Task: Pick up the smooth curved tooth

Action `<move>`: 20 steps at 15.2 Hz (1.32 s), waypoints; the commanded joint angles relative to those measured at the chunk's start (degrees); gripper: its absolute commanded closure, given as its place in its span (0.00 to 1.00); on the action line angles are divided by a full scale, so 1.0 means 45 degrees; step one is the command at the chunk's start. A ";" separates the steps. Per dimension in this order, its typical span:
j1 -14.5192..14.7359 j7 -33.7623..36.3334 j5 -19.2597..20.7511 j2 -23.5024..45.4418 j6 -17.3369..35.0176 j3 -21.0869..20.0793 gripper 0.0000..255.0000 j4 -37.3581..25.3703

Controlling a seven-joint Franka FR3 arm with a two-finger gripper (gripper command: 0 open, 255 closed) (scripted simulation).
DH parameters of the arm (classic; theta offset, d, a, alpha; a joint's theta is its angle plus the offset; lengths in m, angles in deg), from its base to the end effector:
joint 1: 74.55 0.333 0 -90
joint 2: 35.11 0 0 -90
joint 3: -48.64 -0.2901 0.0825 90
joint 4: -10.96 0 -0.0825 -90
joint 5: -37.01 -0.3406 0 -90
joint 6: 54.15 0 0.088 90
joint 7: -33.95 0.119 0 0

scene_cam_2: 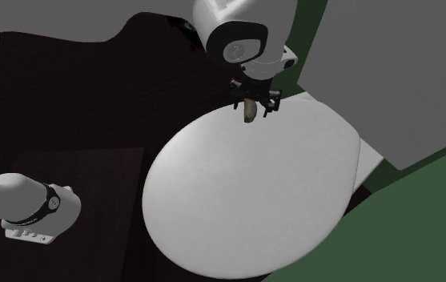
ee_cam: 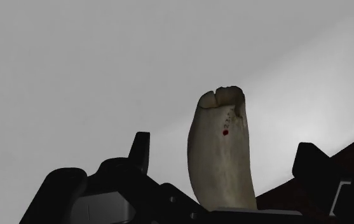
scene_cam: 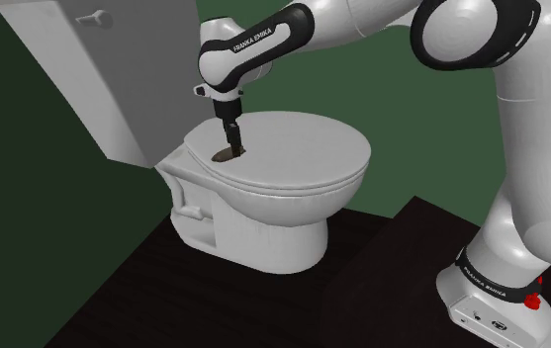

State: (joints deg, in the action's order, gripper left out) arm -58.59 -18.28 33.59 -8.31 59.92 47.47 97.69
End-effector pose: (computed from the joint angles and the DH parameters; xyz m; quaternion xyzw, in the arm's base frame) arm 0.6097 0.1906 0.3764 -0.8293 -0.5578 -0.0141 0.0290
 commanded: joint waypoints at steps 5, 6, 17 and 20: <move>-0.0004 -0.0036 -0.0009 0.0104 0.0395 -0.0001 1.00 0.0285; -0.0005 -0.0036 -0.0009 0.0105 0.0391 -0.0001 1.00 0.0281; 0.0000 -0.0003 0.0000 -0.0060 -0.0042 -0.0001 1.00 0.0012; -0.0002 0.0023 0.0008 -0.0183 -0.0494 0.0000 1.00 -0.0318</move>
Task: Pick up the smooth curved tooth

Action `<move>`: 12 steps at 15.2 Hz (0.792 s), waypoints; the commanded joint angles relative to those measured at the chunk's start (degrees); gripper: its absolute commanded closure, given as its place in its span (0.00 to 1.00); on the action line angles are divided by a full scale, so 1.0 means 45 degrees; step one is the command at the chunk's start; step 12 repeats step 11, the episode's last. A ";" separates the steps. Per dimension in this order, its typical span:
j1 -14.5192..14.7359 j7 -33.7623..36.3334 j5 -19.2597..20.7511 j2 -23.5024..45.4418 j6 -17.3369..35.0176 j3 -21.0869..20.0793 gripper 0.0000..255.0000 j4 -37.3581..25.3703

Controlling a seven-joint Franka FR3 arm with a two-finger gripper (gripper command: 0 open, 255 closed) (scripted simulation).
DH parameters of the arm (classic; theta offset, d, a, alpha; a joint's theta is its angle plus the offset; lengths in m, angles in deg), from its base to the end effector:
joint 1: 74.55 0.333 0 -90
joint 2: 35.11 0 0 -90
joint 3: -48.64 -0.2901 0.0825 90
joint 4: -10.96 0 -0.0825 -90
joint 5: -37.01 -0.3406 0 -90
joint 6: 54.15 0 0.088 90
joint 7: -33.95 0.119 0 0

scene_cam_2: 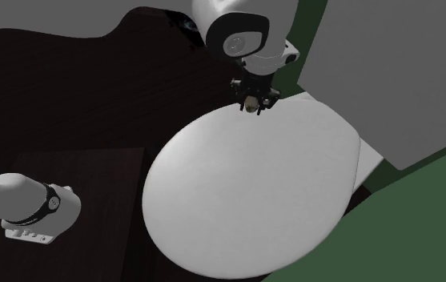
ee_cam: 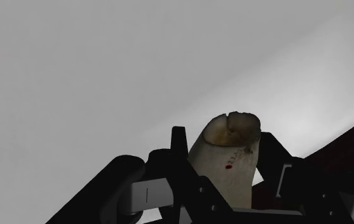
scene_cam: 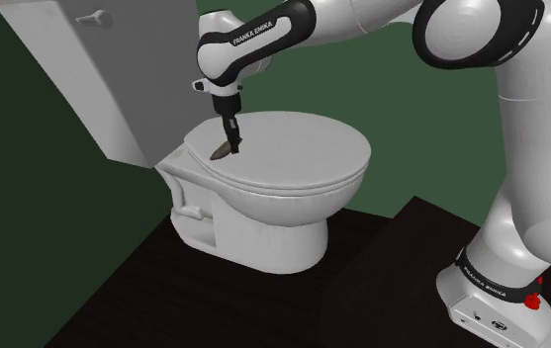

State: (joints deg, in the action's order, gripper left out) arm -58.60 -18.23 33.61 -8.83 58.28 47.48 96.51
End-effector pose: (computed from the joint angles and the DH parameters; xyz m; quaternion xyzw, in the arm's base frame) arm 0.6095 0.1904 0.3887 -0.8292 -0.5581 -0.0146 0.0289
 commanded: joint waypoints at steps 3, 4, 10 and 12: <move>0.0000 0.0037 0.0010 -0.0171 -0.0591 0.0000 1.00 -0.0416; 0.0000 0.0046 0.0013 -0.0200 -0.0747 0.0001 1.00 -0.0544; -0.0003 0.0093 0.0025 -0.0304 -0.1574 0.0002 1.00 -0.1268; -0.0003 0.0093 0.0025 -0.0302 -0.1575 0.0002 1.00 -0.1271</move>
